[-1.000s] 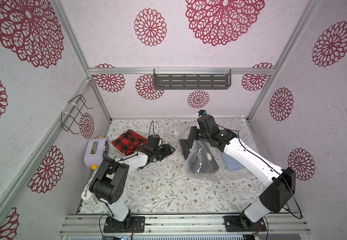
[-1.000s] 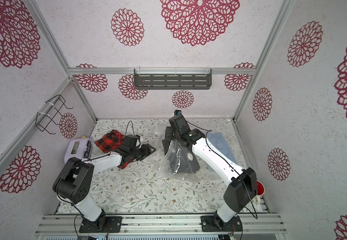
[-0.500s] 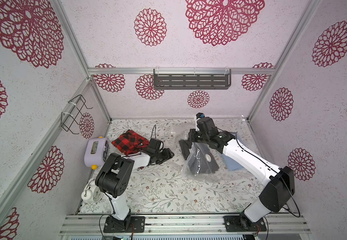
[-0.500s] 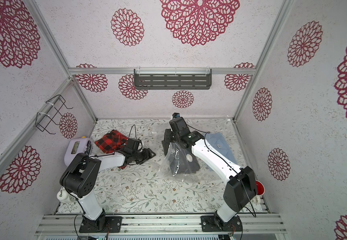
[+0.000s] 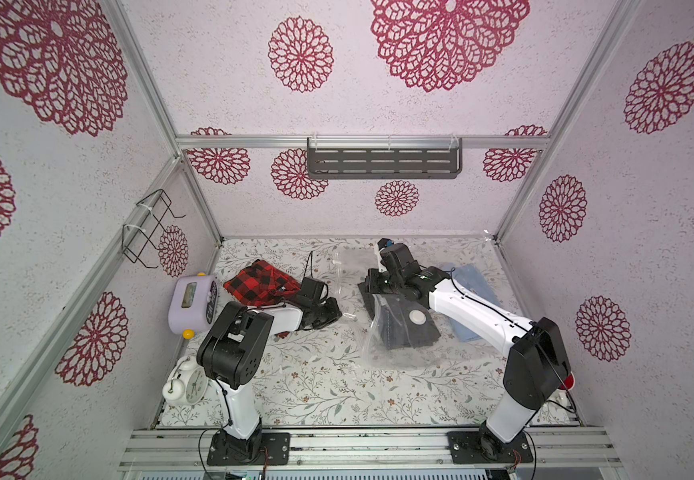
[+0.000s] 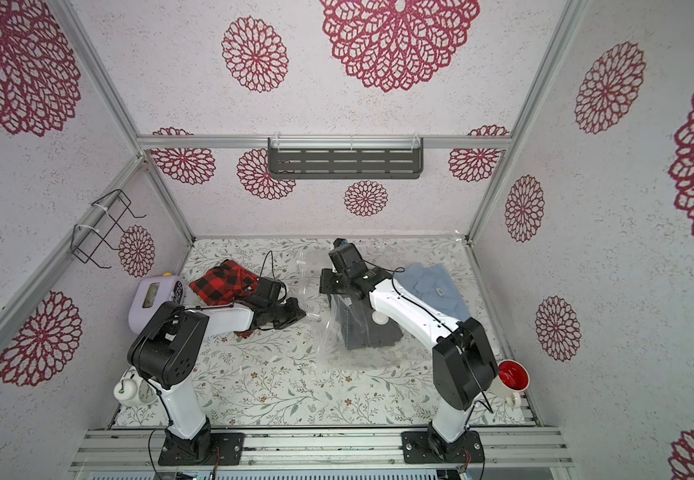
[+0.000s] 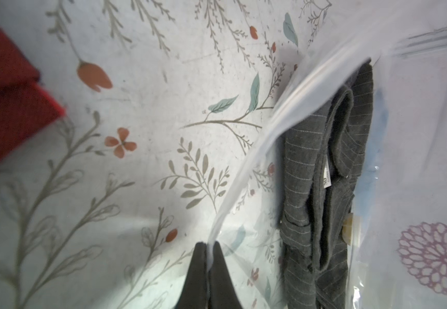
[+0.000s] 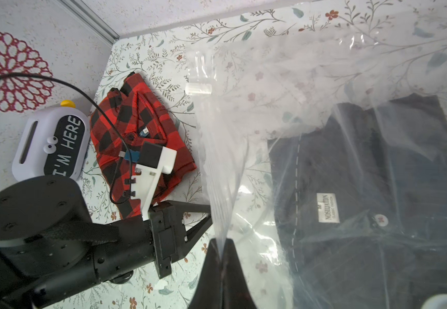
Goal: Place the folded shirt into the vacuum bag
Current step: Adjust the vacuum bag at the center of the board.
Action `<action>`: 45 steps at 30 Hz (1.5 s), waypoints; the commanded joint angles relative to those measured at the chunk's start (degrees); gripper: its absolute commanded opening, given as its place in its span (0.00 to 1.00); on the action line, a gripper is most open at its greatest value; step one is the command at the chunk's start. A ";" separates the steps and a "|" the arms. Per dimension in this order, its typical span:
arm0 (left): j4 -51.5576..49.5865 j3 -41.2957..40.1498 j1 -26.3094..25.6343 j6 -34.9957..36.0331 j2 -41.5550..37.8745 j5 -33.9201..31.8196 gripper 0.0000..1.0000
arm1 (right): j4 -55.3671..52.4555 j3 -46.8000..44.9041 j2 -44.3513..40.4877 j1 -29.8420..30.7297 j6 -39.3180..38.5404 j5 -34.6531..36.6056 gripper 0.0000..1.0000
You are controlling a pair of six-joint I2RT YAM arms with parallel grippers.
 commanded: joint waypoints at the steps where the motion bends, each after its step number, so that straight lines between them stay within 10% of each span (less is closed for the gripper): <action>1: 0.25 4.88 -0.98 -2.66 -5.83 1.70 0.00 | -5.37 6.17 -1.16 -0.30 -3.13 6.54 0.00; 18: -10.31 37.45 -9.37 -7.93 -5.01 10.01 0.00 | -15.46 18.12 -13.96 -11.89 -9.53 13.65 0.00; 29: -9.69 33.78 -7.98 -6.77 -7.38 11.73 0.00 | -9.43 11.35 -15.75 -11.74 -6.69 5.43 0.00; 45: -1.91 5.70 -2.24 -4.57 -10.42 6.91 0.00 | 7.52 -5.64 -5.25 -3.21 -0.15 -6.72 0.00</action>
